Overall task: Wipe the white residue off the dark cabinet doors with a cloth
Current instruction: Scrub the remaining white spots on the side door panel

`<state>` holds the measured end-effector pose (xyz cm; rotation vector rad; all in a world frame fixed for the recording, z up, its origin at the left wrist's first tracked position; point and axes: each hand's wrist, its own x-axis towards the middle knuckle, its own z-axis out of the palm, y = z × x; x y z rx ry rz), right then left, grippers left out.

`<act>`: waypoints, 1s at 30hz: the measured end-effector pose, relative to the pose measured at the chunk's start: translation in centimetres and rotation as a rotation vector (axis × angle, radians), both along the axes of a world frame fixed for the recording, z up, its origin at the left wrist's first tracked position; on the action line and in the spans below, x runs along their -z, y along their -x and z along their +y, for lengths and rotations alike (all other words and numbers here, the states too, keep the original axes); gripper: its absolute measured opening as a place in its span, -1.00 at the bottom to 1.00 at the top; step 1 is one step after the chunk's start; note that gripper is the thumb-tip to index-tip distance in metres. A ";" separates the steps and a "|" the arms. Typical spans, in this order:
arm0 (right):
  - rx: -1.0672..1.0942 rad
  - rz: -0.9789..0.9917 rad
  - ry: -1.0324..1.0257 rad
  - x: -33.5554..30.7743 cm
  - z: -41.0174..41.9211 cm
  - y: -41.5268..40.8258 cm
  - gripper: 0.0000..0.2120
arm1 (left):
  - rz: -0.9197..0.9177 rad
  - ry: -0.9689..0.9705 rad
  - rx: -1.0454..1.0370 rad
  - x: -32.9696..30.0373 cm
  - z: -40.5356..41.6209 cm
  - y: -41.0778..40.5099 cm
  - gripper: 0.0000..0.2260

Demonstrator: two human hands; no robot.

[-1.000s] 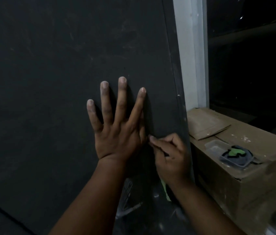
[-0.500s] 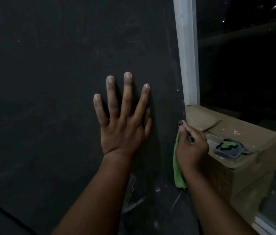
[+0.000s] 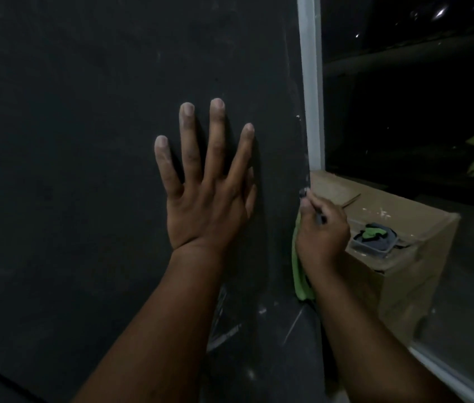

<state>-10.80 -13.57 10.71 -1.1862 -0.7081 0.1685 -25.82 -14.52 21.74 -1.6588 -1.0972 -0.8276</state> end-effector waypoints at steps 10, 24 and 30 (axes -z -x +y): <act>-0.049 -0.151 -0.168 -3.1 1.6 -2.4 -0.80 | -0.045 -0.020 -0.066 0.3 0.3 -0.7 -0.44; -0.305 -0.199 -0.152 1.8 0.7 -4.9 -0.84 | -0.127 -0.117 -0.231 1.6 0.2 -1.9 -0.44; -0.110 -0.293 -0.333 -10.2 3.8 -4.6 -0.82 | -0.121 -0.114 -0.243 1.4 0.1 -1.9 -0.44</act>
